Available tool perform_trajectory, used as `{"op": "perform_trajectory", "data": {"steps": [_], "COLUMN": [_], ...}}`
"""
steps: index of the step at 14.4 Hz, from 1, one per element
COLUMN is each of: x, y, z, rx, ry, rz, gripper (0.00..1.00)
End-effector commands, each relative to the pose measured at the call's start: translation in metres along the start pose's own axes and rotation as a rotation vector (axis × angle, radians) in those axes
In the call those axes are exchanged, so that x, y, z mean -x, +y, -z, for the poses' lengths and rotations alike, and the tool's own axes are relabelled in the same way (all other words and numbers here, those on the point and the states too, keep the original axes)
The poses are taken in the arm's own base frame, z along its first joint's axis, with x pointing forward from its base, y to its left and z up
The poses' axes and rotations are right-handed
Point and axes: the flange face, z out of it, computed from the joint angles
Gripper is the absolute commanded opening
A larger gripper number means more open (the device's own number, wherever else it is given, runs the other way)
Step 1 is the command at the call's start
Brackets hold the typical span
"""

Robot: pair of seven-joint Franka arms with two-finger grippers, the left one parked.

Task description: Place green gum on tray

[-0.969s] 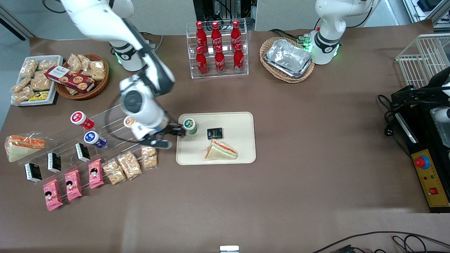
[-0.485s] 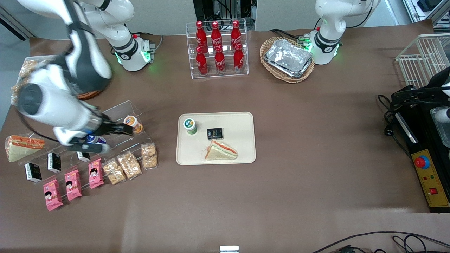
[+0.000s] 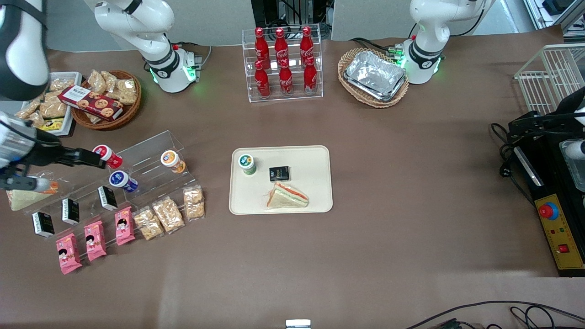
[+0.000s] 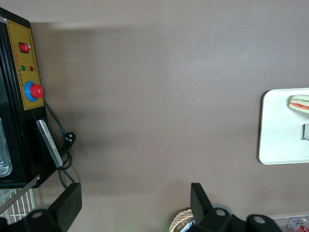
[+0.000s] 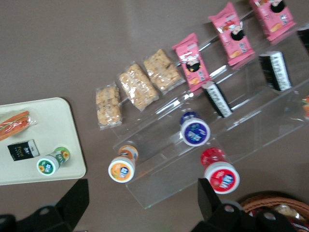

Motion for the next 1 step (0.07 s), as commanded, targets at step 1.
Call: {"op": "perform_trajectory", "data": {"steps": [1], "x": [-0.0026], "y": [0.0244], "z": [0.0244], "rx": [0.014], "ry": [-0.010], "rz": [-0.011], "gripper": [1.00]}}
